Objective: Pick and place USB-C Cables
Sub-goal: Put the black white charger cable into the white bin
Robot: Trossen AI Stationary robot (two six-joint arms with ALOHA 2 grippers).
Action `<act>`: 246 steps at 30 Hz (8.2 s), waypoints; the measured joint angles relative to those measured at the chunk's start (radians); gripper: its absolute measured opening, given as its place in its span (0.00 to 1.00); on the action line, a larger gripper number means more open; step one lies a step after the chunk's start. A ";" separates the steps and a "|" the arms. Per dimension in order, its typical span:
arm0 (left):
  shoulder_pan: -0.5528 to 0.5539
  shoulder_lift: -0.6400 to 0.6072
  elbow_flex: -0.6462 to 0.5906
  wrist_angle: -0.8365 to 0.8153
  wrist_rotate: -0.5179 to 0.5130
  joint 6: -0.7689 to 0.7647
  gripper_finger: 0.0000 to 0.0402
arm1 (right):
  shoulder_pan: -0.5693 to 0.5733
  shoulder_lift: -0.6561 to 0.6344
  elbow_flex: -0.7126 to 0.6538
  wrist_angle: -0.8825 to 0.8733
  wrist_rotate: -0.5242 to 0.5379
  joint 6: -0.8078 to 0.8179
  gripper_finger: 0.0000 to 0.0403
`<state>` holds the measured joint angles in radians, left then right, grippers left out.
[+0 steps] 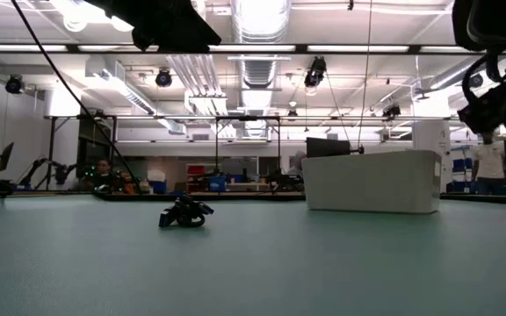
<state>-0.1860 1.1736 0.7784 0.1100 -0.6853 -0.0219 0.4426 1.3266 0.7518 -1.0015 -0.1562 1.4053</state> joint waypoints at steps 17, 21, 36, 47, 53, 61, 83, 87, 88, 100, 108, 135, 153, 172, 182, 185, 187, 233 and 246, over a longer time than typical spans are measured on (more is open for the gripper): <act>0.000 0.000 0.000 -0.001 0.000 0.000 0.61 | 0.000 0.003 -0.109 0.156 -0.001 0.001 0.45; 0.000 0.000 0.000 -0.002 0.000 0.000 0.61 | 0.000 0.003 -0.109 0.161 -0.001 0.002 0.44; 0.000 0.000 0.000 -0.007 0.000 0.000 0.61 | 0.000 0.004 -0.110 0.199 -0.002 0.024 0.22; 0.000 0.000 0.000 -0.007 0.000 0.000 0.61 | 0.000 0.004 -0.105 0.204 -0.001 0.009 0.10; 0.000 0.000 0.000 -0.007 0.000 0.000 0.61 | 0.000 0.004 -0.081 0.203 0.007 -0.027 0.06; 0.000 0.000 0.000 -0.007 0.000 -0.001 0.61 | 0.000 0.001 -0.045 0.200 -0.003 -0.119 0.05; 0.000 0.000 0.000 -0.007 0.000 -0.001 0.61 | -0.006 0.004 0.223 0.200 0.001 -0.212 0.05; 0.000 0.000 0.000 -0.006 0.000 0.000 0.61 | -0.026 0.041 0.280 0.141 0.003 -0.201 0.05; 0.000 0.000 0.000 -0.007 0.000 0.000 0.61 | -0.032 0.054 0.297 0.127 0.003 -0.212 0.05; 0.000 0.000 0.000 -0.007 0.000 0.000 0.61 | -0.128 0.203 0.538 -0.072 0.002 -0.389 0.05; 0.000 0.000 0.000 -0.006 0.000 0.001 0.61 | -0.218 0.228 0.613 -0.164 0.015 -0.510 0.05; 0.000 0.000 0.000 -0.007 0.000 0.003 0.61 | -0.540 0.214 0.616 -0.250 0.041 -0.776 0.05; 0.000 0.000 0.000 -0.007 0.000 0.003 0.61 | -0.679 0.214 0.616 -0.247 0.055 -0.892 0.05; 0.000 0.000 0.000 0.011 0.000 0.013 0.61 | -0.766 0.214 0.616 -0.187 0.056 -0.964 0.05; 0.000 0.000 0.000 0.013 0.000 0.013 0.61 | -0.796 0.299 0.628 -0.213 0.061 -1.045 0.05; 0.000 0.000 0.000 0.013 0.000 0.013 0.61 | -0.807 0.351 0.667 -0.284 0.129 -1.083 0.05; 0.000 0.000 0.000 0.013 0.000 0.013 0.61 | -0.814 0.371 0.693 -0.306 0.179 -1.104 0.05; 0.000 0.000 0.000 0.005 0.000 0.035 0.61 | -0.843 0.390 0.579 -0.109 0.185 -1.122 0.05; 0.000 0.000 0.000 0.005 0.000 0.035 0.61 | -0.843 0.390 0.547 -0.054 0.185 -1.131 0.05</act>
<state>-0.1856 1.1740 0.7784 0.1146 -0.6857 0.0132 -0.4000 1.7168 1.2987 -1.0553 0.0288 0.2738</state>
